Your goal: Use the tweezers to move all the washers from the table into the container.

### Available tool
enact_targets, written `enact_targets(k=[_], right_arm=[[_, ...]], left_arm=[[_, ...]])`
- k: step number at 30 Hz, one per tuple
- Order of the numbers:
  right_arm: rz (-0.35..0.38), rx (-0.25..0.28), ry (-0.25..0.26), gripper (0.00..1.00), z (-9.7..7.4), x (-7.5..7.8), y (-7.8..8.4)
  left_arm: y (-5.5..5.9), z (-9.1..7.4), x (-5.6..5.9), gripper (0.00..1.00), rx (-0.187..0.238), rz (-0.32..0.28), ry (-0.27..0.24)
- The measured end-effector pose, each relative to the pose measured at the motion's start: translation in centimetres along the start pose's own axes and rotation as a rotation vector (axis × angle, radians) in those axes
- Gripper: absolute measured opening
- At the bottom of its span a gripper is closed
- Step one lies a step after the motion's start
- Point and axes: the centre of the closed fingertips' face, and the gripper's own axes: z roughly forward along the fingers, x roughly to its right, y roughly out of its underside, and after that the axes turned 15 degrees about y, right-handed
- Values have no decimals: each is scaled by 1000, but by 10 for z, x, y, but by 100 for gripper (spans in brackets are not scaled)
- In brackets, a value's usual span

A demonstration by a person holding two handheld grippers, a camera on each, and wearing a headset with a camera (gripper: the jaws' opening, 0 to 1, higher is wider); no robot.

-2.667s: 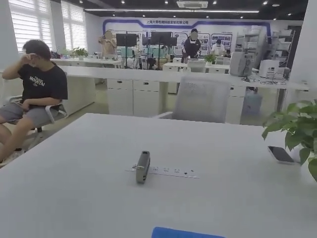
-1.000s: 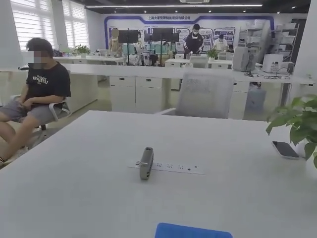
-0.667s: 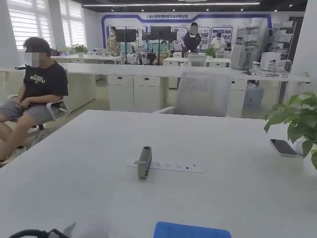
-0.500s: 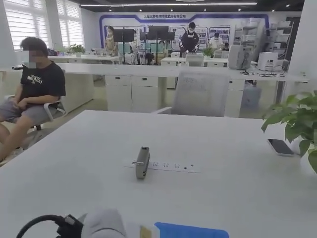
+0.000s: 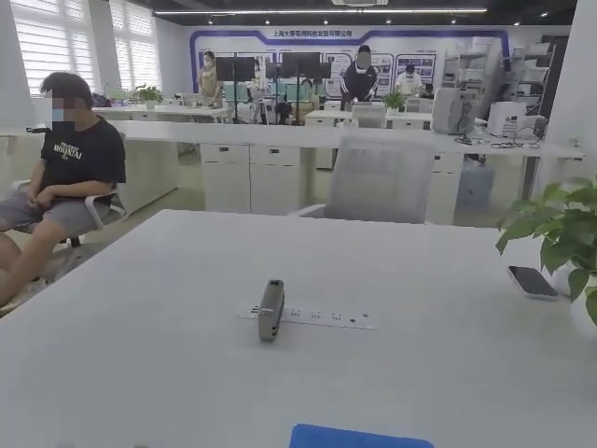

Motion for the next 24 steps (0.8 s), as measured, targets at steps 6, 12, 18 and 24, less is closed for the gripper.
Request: enact_targets(k=[6,12,18,24], right_arm=[[108,64,2,2,-10,1,-14],[152,113,15,2,-27,3,-34],[157,145,59,2,-42,12,-50],[158,167,119,2,-56,29,-63]], left_arm=[[12,-21,-4,50,218,-160,-125],[24,-29,-12,72,273,-124,-272],[15,-30,-17,86,264,3,-345],[3,-35,-18,99,364,1,-351]])
